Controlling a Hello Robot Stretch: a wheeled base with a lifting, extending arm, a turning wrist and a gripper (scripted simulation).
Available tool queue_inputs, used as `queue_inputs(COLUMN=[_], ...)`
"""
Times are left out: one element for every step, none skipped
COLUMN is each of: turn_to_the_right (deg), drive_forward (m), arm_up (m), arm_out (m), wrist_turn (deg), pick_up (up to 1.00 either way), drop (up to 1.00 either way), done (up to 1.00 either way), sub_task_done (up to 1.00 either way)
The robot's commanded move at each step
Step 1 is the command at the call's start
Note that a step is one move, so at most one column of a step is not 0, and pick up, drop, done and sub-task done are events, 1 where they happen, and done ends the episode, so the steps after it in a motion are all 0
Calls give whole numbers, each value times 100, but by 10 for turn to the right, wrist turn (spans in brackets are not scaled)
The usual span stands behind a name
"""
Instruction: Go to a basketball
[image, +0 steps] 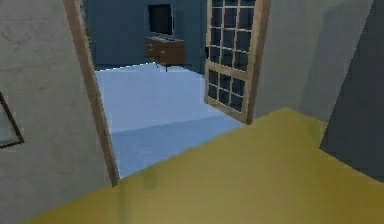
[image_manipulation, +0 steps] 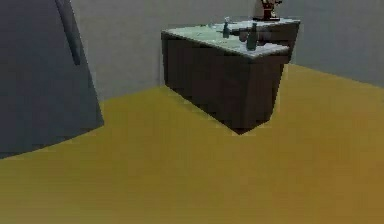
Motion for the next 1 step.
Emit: queue_inputs(turn_to_the_right=[0], drive_forward=[100], arm_up=[0], arm_out=[0], wrist_turn=[0], pick_up=[0], drop=[0], done=[0], sub_task_done=[0])
